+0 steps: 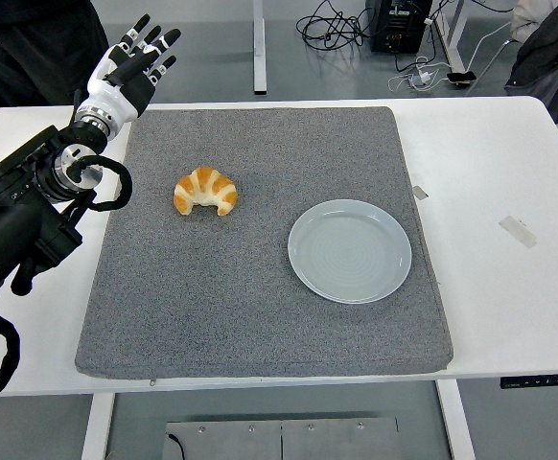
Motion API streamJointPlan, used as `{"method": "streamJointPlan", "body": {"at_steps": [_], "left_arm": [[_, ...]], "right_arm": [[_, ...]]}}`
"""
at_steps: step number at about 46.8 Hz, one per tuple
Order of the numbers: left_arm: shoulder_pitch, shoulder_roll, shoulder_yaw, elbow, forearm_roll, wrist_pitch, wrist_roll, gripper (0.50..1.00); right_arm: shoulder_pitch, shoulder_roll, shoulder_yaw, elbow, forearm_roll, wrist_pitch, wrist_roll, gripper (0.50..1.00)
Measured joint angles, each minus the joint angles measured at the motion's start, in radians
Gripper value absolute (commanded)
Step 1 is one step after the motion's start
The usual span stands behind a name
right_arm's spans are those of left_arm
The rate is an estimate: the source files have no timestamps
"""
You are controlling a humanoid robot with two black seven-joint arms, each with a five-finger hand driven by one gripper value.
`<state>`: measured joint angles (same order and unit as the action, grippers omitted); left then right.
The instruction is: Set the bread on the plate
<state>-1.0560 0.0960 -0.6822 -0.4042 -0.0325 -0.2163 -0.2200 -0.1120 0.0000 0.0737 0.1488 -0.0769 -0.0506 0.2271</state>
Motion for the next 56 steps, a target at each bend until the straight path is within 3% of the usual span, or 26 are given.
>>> {"method": "streamJointPlan", "body": {"at_steps": [7, 17, 34, 43, 56], "left_arm": [[0.028, 0.105, 0.07, -0.181, 0.004, 0.02, -0.001, 0.98], [0.024, 0.272, 0.223, -0.433, 0.059, 0.098, -0.001, 0.98], [0.011, 0.38, 0.299, -0.554, 0.602, 0.1, 0.012, 0.98], [-0.037, 0.464, 0.415, -0.719, 0.749, 0.106, 0.033, 0.98], [-0.086, 0.487, 0.51, -0.745, 0.974, 0.125, 0.045, 0.981]], "right_arm": [[0.0, 0.0, 0.0, 0.0, 0.0, 0.0, 0.0, 1.0], [0.0, 0.0, 0.0, 0.0, 0.0, 0.0, 0.0, 1.0], [0.0, 0.0, 0.0, 0.0, 0.0, 0.0, 0.0, 1.0], [0.0, 0.0, 0.0, 0.0, 0.0, 0.0, 0.0, 1.0], [0.0, 0.0, 0.0, 0.0, 0.0, 0.0, 0.0, 1.0]]}}
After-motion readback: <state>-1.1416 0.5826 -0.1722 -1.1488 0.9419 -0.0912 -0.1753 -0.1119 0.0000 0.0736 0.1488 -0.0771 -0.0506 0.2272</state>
